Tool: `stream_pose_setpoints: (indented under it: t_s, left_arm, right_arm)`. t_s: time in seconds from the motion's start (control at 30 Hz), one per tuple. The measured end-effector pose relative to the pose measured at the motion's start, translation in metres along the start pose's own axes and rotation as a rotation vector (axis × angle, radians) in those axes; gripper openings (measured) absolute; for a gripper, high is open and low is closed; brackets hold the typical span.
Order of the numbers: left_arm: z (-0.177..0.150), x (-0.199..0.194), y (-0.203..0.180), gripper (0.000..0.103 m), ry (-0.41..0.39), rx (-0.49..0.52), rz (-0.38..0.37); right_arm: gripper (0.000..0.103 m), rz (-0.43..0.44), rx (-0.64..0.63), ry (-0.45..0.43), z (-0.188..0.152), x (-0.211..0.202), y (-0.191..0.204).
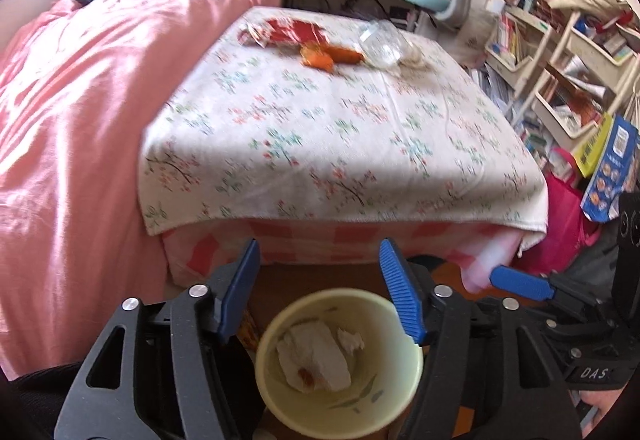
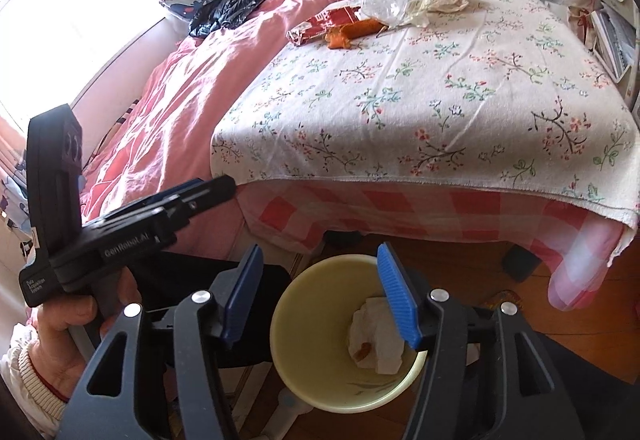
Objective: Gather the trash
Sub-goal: 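Open the left tool to drop the orange peel into the bin, then move both tools back to the table, right tool toward the plastic bottle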
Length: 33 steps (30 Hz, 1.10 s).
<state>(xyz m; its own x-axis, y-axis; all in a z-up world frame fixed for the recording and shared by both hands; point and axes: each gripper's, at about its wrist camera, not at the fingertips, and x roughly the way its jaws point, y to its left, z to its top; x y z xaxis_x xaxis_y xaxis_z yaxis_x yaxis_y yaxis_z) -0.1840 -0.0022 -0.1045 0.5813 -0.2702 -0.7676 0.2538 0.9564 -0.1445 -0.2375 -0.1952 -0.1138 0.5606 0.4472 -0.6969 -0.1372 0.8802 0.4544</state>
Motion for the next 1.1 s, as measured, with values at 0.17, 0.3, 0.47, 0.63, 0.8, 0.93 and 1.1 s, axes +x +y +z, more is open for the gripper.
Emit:
stream_pose_setpoints:
  t_s: [0.17, 0.3, 0.47, 0.63, 0.8, 0.93, 1.1]
  left_arm:
    - [0.005, -0.01, 0.006, 0.064, -0.068, -0.018, 0.042]
    - [0.007, -0.015, 0.008, 0.066, -0.099, -0.025, 0.062]
    - [0.009, -0.018, 0.01, 0.068, -0.12, -0.031, 0.08]
    - [0.009, -0.019, 0.008, 0.069, -0.128, -0.025, 0.088]
    - [0.012, -0.017, 0.007, 0.072, -0.123, -0.027, 0.083]
    - [0.036, -0.012, 0.006, 0.075, -0.116, -0.015, 0.076]
    - [0.079, 0.0, 0.008, 0.079, -0.131, 0.01, 0.096]
  right_arm:
    - [0.062, -0.018, -0.019, -0.017, 0.0, -0.002, 0.002]
    - [0.063, -0.026, -0.027, -0.025, 0.001, -0.001, 0.003]
    - [0.065, -0.032, -0.029, -0.035, 0.002, -0.001, 0.003]
    - [0.066, -0.036, -0.027, -0.052, 0.003, -0.004, 0.002]
    - [0.07, -0.085, -0.052, -0.072, 0.02, -0.008, 0.002]
    - [0.075, -0.182, -0.119, -0.071, 0.061, -0.005, -0.006]
    - [0.083, -0.312, -0.153, -0.042, 0.135, 0.023, -0.044]
